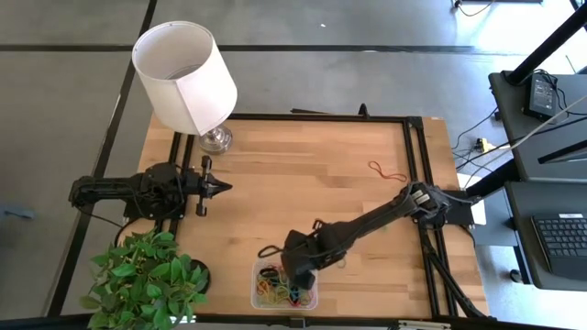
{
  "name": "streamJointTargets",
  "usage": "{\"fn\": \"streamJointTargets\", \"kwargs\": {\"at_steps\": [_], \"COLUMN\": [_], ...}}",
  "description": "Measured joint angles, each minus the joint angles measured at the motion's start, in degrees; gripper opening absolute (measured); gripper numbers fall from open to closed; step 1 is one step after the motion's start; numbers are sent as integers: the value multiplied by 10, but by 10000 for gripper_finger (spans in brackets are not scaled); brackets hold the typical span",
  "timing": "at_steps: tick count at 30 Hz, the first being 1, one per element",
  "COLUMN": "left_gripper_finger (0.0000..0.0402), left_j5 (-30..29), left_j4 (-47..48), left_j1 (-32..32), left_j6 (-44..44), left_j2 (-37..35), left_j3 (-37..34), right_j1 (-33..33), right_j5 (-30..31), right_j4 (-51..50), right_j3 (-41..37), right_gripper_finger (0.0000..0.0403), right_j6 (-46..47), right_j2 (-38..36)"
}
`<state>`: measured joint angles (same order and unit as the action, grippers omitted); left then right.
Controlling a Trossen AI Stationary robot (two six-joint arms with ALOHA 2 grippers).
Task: Pick and place rubber bands into bin
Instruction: Put the green rubber band into the transparent bin
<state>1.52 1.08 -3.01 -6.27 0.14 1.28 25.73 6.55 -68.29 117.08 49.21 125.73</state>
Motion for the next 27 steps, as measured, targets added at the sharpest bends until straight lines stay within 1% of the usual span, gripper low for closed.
{"fn": "streamJointTargets", "kwargs": {"at_steps": [5,8,11,14,17,19,23,27], "left_gripper_finger": [7,6,8,8,6,6,8,7], "left_j5": [0,0,0,0,0,0,0,-1], "left_j4": [0,0,0,0,0,0,0,0], "left_j1": [0,0,0,0,0,0,0,0], "left_j6": [0,0,0,0,0,0,0,0], "left_j2": [0,0,0,0,0,0,0,0], "left_j3": [0,0,0,0,0,0,0,0], "right_j1": [-6,-8,-26,-42,-53,-60,-76,-94], "right_j5": [28,39,42,50,45,39,22,11], "right_j4": [29,41,47,83,130,189,324,393], "right_j3": [-2,-8,-22,-62,-143,-216,-379,-539], "right_gripper_finger": [11,8,4,4,3,2,3,4], "right_j6": [-14,-36,-77,-112,-132,-142,-163,-168], "right_j2": [2,1,-5,-26,-64,-106,-200,-317]}}
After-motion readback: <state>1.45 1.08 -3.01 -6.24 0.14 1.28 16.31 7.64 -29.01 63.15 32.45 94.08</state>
